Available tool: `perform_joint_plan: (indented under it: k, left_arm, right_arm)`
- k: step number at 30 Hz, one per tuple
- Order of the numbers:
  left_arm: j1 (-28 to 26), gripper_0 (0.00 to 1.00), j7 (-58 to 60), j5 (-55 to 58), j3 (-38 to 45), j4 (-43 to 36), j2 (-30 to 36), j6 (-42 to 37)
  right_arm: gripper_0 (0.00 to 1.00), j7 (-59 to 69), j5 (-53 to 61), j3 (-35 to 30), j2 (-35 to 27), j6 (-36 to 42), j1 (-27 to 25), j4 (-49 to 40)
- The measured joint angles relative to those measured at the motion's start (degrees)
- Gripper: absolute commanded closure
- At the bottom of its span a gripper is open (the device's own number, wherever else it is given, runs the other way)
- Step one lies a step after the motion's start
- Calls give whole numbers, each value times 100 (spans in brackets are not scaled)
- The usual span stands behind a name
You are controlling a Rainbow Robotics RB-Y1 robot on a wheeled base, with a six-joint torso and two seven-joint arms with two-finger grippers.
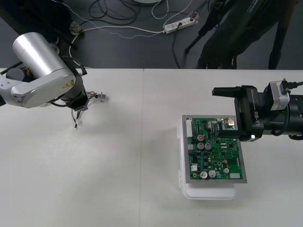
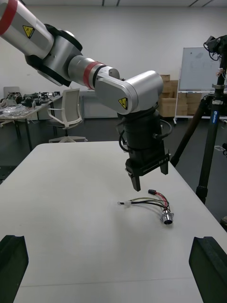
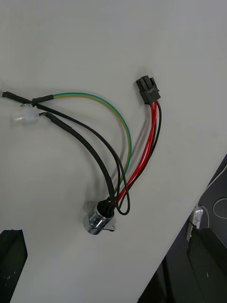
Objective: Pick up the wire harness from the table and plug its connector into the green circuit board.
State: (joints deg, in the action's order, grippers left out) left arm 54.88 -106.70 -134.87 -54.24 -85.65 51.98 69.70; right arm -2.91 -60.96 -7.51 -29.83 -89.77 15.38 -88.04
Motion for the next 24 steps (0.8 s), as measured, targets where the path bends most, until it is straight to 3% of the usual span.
perform_joint_plan:
  k: [6, 24]
  left_arm:
    - [275, 0, -516, -2, -334, 535, -302, -31]
    - [516, 0, -704, 215, -338, 1886, -1309, -31]
  right_arm:
    - [0, -3, 0, 0, -3, 0, 59, 10]
    - [0, -3, 1, 68, -27, 0, 120, 190]
